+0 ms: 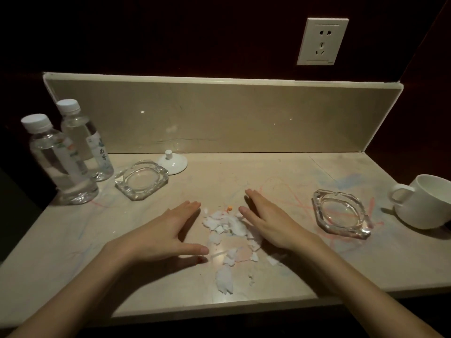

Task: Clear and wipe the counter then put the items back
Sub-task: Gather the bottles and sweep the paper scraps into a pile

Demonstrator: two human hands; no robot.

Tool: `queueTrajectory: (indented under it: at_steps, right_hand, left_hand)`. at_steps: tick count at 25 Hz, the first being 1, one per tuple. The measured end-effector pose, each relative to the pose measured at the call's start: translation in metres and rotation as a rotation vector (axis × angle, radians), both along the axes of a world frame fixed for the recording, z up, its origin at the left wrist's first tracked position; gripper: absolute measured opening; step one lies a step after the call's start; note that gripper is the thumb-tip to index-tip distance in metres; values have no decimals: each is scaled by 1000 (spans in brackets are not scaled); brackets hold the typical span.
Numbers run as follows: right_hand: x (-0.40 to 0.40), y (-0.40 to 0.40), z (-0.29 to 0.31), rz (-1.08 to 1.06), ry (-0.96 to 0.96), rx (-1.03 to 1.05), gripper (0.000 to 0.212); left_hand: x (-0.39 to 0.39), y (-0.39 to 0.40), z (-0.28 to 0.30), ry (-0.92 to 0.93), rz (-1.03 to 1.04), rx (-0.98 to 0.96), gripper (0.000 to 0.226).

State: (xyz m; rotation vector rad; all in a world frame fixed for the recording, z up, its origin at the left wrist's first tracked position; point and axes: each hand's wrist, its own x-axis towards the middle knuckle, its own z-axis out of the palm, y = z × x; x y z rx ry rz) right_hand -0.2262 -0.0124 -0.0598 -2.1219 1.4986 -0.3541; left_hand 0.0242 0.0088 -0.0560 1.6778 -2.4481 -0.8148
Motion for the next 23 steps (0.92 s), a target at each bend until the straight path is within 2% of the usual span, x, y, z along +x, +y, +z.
queueTrajectory:
  at_steps: [3,6,10,14,18,23]
  right_hand:
    - [14,13,-4,121,-8,35,64]
    - [25,32,-3,249,5,25,63]
    - [7,32,4,298,-27,92,79]
    - [-38,31,11,292,168,76,100]
    - [-53,44,0,351,464,20,98]
    - [-18,39,-17,295,460,-53,85]
  left_hand:
    - [-2,16,2,26,38,7,114]
    - [-11,32,4,72,22,27,111]
    - [-23,43,3,90,-20,37,115]
    - [-27,47,1,33,-3,-9,121]
    - [-37,43,-6,44,-2,-44,114]
    - [-46,18,-14,83,20,-138,99]
